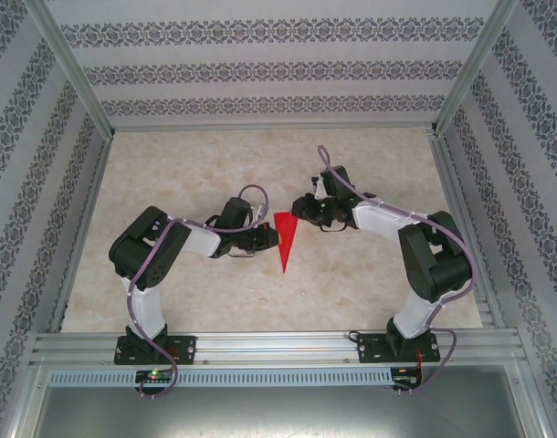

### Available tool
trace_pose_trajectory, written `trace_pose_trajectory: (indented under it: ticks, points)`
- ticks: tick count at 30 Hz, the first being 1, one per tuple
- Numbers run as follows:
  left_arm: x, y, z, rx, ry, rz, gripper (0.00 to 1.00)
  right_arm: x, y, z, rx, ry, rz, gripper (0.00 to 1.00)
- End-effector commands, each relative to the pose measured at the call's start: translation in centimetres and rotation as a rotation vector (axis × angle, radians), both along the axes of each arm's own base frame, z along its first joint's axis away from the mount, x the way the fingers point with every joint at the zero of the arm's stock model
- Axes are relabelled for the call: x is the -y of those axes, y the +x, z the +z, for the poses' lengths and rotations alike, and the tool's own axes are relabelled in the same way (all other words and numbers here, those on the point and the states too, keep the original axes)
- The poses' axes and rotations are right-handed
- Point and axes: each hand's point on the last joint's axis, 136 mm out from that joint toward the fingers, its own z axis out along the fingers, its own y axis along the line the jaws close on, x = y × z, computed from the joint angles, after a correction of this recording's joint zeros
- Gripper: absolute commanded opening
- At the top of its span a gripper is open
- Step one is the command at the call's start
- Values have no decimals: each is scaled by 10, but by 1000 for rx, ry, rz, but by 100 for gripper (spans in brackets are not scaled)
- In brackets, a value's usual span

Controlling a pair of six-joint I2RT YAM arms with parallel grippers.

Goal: Fold a paper plane with a square sheet of paper (fold left side to right side)
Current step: Fold the wing for the fifth time at the center of the table.

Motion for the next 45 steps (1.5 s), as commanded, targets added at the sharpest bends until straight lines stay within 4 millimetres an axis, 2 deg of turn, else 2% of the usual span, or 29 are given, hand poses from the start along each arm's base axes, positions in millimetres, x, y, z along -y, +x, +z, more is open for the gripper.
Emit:
trace_pose_trajectory:
  ticks: [1, 3, 5, 14, 31, 43, 45]
  points:
    - [-9, -1, -21, -41, 53, 12, 0, -13, -12, -13, -37, 2, 47, 15]
    - [-10, -1, -22, -42, 57, 14, 0, -18, -13, -20, -51, -2, 56, 5]
    - [-11, -2, -23, -47, 62, 16, 0, -20, -13, -26, -60, -10, 60, 3]
    - [-13, -3, -26, -54, 77, 19, 0, -16, -10, -45, -74, -73, 74, 3]
    - [-17, -5, -34, -76, 104, 33, 0, -8, -15, -66, -116, -131, 76, 3]
    - [-14, -5, -28, -70, 80, 27, 0, 7, -39, -96, -213, -198, 75, 0]
    - [-13, -4, -21, -60, 67, 27, 5, 10, -43, -101, -228, -205, 73, 0]
